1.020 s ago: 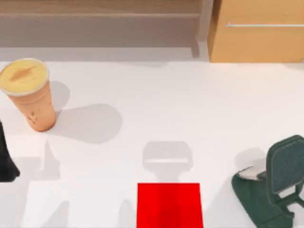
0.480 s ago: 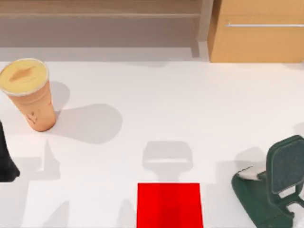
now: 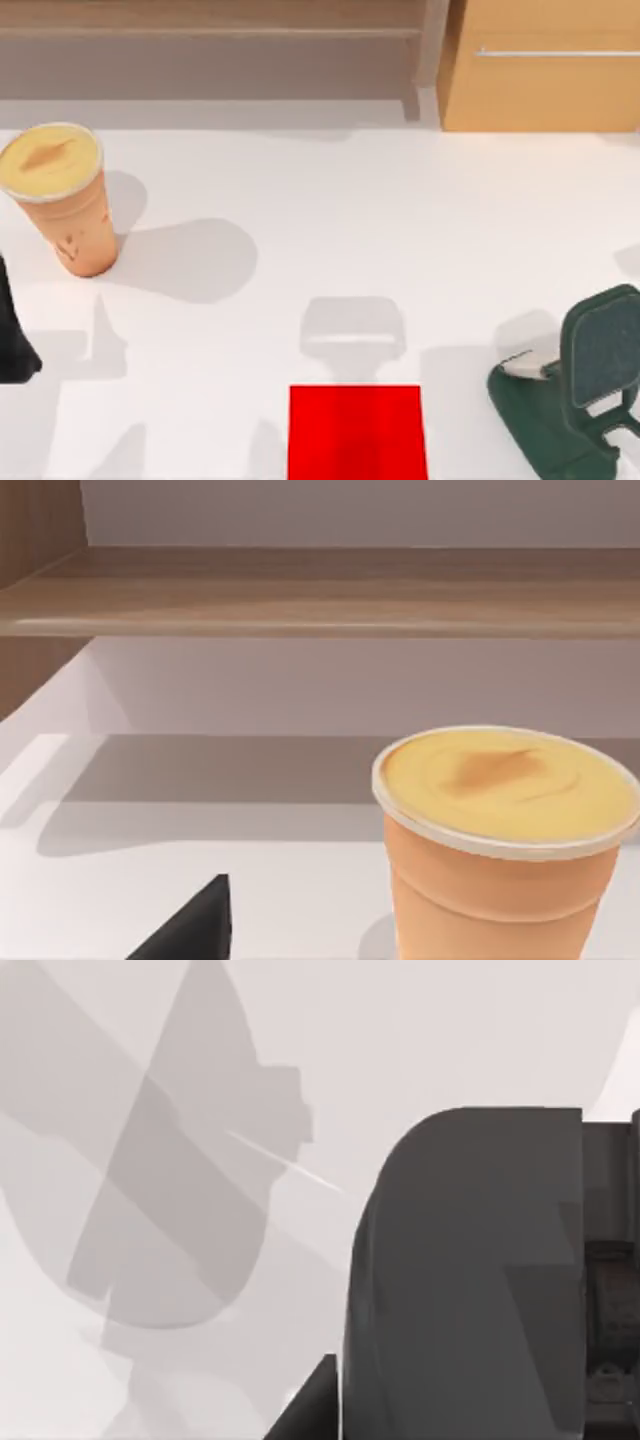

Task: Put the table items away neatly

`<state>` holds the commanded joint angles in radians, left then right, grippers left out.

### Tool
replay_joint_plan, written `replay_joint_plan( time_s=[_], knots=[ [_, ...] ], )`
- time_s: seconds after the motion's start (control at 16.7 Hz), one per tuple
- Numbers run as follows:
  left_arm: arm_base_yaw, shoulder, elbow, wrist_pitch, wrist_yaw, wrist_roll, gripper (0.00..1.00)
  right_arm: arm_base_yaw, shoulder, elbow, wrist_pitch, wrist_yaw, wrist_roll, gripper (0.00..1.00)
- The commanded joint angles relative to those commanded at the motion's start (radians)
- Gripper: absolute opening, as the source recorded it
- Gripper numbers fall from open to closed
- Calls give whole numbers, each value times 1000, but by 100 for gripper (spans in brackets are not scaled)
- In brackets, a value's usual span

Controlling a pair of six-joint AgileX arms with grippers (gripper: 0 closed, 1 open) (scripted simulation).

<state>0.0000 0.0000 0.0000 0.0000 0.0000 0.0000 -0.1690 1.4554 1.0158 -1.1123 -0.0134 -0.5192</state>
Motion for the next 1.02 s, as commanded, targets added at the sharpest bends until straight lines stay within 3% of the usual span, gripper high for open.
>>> replay_joint_plan(
  time_s=[0.18,0.36,1.02],
  knots=[
    [0,0,0,0,0,0,100,51,31,46,34,-17,55,0],
    [0,0,0,0,0,0,100,168,102,138,97,-43,203,0],
    [0,0,0,0,0,0,100,870,428,354,230,-38,1181,0]
  ],
)
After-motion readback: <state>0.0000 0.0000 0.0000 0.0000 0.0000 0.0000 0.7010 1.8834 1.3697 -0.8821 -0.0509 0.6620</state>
